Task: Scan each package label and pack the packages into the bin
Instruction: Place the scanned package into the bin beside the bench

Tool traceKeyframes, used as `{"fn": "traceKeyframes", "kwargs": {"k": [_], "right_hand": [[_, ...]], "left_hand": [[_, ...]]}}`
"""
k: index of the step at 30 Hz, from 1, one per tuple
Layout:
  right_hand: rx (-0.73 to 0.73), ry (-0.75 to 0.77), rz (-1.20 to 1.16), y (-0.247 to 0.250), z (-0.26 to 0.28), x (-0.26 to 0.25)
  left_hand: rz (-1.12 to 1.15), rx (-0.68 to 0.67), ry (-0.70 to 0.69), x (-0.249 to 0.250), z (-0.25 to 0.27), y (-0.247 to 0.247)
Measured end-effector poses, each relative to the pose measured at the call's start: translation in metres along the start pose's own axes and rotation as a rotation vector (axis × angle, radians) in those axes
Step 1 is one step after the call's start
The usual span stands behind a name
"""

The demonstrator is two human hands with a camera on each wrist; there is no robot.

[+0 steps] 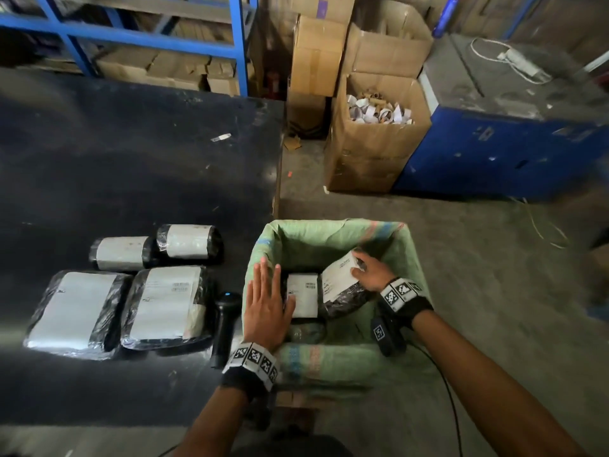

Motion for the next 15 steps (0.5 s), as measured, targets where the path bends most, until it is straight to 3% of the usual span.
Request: {"fn": "traceKeyframes", "kwargs": {"k": [6, 15], "right_hand": [[-0.122, -0.137, -0.002, -0.017, -0.061, 0.051], [0.022, -0.16, -0.358, -0.068, -0.094, 0.089]], "left_hand": [[-0.059, -0.042, 0.008, -0.002, 0.003, -0.006], [0.0, -0.006, 0.014, -0.006, 0.0, -0.009]]}}
Point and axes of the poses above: each hand's wrist, its own z-axis away from the middle knuckle, its own y-axis out of the back of the hand, x = y × z, the point moved 4 cm from there along -z, towards the middle knuckle, and after that the axes turned 3 degrees about -x, right-handed, at the moved point
